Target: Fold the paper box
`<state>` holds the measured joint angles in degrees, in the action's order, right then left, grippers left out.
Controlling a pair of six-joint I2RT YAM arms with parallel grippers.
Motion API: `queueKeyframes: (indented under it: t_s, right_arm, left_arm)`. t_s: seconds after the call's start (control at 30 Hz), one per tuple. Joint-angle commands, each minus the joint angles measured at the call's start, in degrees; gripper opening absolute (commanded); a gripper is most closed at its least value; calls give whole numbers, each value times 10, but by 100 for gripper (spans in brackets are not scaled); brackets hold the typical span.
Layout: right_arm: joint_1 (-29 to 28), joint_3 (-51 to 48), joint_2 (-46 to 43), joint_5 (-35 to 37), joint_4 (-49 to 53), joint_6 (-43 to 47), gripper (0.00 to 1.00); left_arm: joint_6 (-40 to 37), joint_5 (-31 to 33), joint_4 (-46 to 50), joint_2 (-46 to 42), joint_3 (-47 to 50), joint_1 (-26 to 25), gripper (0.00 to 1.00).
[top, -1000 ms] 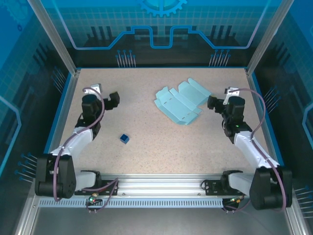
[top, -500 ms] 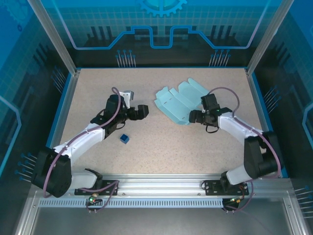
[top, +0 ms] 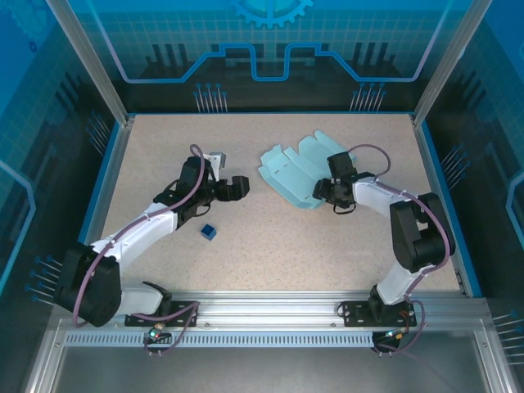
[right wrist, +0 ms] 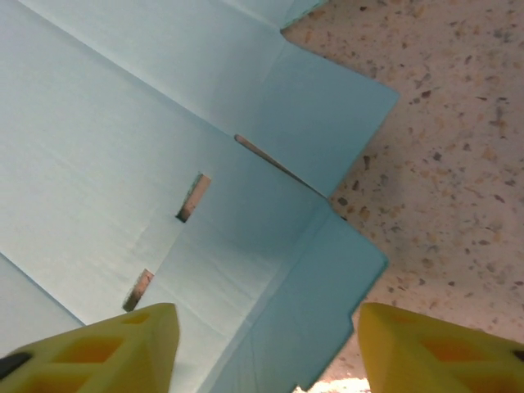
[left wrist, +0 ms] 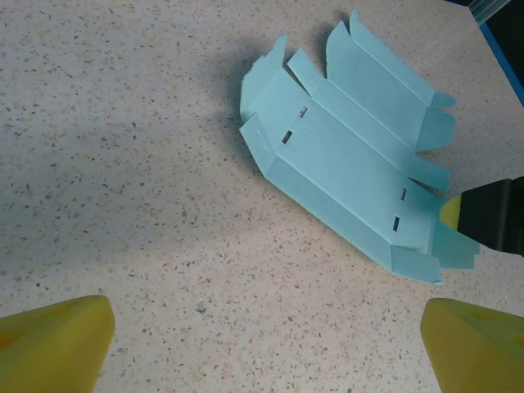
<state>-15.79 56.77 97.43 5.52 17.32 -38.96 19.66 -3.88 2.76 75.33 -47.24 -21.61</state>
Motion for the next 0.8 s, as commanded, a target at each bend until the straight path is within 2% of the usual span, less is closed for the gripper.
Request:
queueKeyframes:
  t_s: [0.0, 0.1, 0.23, 0.33, 0.4, 0.6, 0.77]
  right_arm:
    - [2, -5, 20, -25, -42, -31, 52]
    - [5, 1, 31, -34, -54, -32, 38]
    - [15, -6, 20, -32, -57, -16, 25]
    - [34, -2, 8, -45, -46, 30, 12]
    - [47, 0, -2, -56, -35, 75, 7]
    - [60, 51, -7, -116, 44, 287, 0]
    - [56, 80, -25, -173, 78, 412, 0]
  left_arm:
    - [12, 14, 0, -3, 0, -6, 97]
    - [15, 19, -3, -4, 3, -6, 96]
    - [27, 6, -12, 4, 2, -7, 95]
    - [26, -7, -15, 13, -5, -11, 93]
    - [25, -7, -15, 19, -11, -17, 93]
    - [-29, -14, -22, 35, -35, -37, 89]
    - [-120, -72, -55, 70, -81, -48, 84]
